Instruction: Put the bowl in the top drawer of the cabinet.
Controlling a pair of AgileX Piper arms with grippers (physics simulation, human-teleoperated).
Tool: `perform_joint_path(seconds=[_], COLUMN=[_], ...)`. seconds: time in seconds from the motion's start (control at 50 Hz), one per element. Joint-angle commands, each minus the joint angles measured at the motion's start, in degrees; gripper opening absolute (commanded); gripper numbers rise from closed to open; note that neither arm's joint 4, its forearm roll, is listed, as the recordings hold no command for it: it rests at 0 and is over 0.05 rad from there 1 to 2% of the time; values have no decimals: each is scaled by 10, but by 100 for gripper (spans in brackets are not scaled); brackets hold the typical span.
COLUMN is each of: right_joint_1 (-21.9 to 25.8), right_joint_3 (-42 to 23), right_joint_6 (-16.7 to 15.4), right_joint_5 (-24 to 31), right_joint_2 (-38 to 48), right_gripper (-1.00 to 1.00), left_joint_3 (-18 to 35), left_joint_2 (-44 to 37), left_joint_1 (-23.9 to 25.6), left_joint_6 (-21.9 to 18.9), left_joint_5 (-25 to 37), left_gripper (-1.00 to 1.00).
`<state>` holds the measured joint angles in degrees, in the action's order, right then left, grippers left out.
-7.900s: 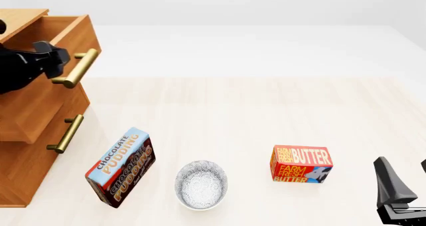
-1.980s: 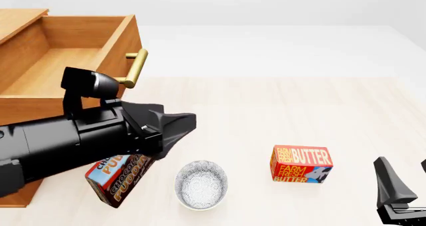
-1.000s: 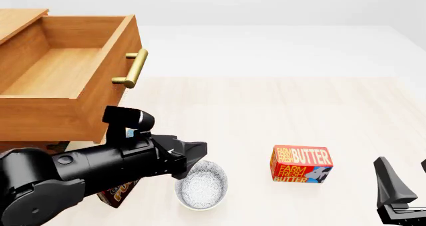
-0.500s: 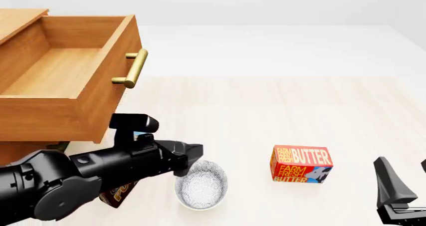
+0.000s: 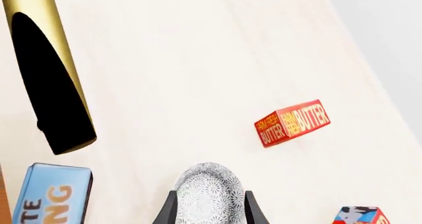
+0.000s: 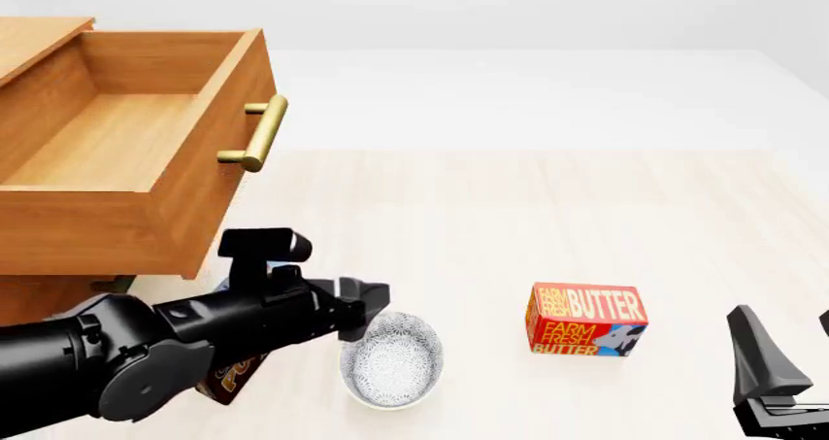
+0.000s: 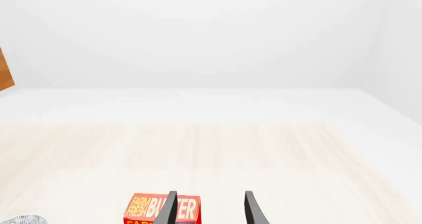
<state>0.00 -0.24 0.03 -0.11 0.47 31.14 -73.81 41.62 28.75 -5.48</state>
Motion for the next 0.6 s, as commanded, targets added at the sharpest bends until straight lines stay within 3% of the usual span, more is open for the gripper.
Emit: perform_joint_path(seconds=[0.02,0.6], right_joint_1=[0,0], right_joint_3=[0,0], right_joint_6=[0,0], right_joint_5=[0,0], right_joint_2=[0,0], right_gripper=[100,100], left_joint_3=[-8,-22], left_joint_2=[-12,-95], left_joint_1=[-8,-21], left_joint_6=[2,15], left_joint_5=[-13,-74], left_gripper=[100,100])
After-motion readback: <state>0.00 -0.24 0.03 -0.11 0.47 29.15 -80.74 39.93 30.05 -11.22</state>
